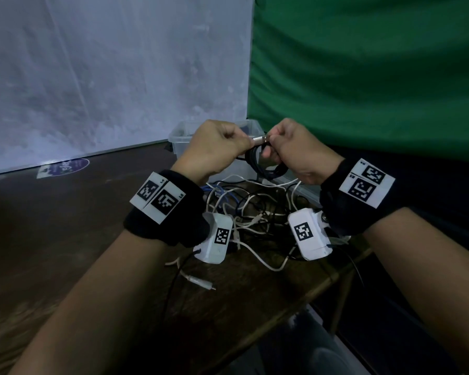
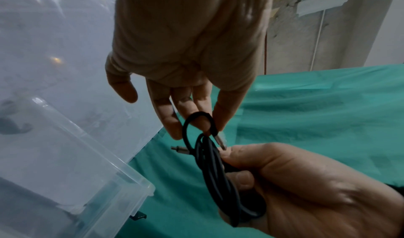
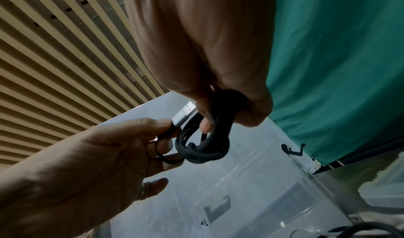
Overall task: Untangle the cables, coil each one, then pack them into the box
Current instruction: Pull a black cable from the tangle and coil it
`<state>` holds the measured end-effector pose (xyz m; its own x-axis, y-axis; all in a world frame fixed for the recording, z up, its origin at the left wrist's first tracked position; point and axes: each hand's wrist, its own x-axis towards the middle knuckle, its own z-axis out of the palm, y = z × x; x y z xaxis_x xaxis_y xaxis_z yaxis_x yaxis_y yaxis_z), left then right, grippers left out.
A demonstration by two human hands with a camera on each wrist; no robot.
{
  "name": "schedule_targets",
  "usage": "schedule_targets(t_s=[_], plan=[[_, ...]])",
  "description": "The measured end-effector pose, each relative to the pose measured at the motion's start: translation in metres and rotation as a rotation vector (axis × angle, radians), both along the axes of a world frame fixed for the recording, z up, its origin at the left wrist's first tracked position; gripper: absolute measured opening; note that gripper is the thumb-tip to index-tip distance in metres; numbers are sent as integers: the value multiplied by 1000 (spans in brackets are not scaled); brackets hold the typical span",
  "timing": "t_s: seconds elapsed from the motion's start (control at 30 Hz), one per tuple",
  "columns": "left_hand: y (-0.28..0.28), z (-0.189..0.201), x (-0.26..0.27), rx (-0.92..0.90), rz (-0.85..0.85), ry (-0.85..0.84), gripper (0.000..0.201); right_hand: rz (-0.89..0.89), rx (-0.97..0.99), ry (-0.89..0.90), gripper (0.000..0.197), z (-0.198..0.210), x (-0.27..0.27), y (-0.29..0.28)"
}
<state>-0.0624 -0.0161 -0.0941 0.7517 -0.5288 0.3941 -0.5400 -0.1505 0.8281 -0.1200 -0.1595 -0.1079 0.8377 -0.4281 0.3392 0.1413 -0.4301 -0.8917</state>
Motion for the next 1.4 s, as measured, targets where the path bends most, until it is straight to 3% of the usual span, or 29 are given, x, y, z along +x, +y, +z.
schedule_targets(t_s=[0.63, 0.97, 1.27, 1.4], plan=[[-13, -12, 13, -38, 117, -37, 26, 83, 54, -28, 24, 3, -2, 10], [-11, -12, 12, -24, 71, -108, 25, 125, 72, 4, 23, 0, -6, 11], [-8, -11, 12, -172, 85, -63, 17, 151, 93, -9, 18, 3, -7, 12], [-6, -6, 8, -227, -34, 61, 10, 134, 165, -55, 9, 6, -6, 3]])
